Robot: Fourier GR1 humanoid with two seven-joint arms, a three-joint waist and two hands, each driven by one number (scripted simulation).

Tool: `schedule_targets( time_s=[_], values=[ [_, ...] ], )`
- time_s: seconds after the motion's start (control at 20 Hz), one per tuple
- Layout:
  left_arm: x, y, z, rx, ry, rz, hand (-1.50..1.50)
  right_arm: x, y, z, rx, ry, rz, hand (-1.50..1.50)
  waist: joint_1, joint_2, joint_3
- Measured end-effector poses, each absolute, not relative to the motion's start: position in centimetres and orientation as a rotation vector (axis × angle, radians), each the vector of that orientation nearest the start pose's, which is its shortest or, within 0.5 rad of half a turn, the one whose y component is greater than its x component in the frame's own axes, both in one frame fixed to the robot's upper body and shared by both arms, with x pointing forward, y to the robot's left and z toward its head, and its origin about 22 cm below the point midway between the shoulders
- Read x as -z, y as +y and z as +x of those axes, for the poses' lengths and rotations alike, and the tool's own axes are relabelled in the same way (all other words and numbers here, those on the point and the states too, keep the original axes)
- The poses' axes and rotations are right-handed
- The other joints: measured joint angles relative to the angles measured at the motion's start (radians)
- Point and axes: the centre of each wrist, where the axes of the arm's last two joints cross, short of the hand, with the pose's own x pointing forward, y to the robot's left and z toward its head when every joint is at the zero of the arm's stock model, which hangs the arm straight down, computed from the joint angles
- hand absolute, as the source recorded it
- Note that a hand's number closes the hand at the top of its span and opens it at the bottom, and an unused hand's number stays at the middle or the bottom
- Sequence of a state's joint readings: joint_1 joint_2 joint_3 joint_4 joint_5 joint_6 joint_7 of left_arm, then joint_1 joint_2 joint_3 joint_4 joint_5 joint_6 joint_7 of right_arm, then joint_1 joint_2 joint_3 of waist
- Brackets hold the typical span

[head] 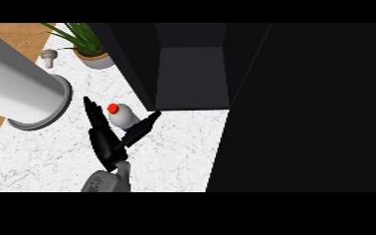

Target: Pick up the bottled water, place it into the cabinet and close the cabinet

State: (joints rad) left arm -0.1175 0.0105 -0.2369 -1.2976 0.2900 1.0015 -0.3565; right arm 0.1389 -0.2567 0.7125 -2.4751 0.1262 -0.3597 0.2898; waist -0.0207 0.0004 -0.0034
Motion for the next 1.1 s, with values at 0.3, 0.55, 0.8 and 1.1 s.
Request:
schedule_targets(
  time_s=[0.3,0.55,0.8,1.1],
  values=[
    [7.7,17.5,25.6,-0.573,-1.533,0.608,-1.50,-16.2,-15.2,10.5,-0.202,-1.941,0.321,-1.50,0.002,0.000,0.001],
    [9.9,17.9,25.6,-0.594,-1.530,0.603,-1.50,-16.3,-15.2,10.6,-0.211,-1.943,0.313,-1.50,0.004,0.000,0.001],
    [11.7,17.8,25.4,-0.618,-1.541,0.579,-1.50,-16.5,-14.8,10.6,-0.215,-1.933,0.332,-1.50,0.004,0.000,0.001],
    [13.0,18.0,25.1,-0.648,-1.580,0.542,-1.50,-16.4,-14.8,10.4,-0.209,-1.917,0.327,-1.50,0.004,-0.001,0.002]
  ],
)
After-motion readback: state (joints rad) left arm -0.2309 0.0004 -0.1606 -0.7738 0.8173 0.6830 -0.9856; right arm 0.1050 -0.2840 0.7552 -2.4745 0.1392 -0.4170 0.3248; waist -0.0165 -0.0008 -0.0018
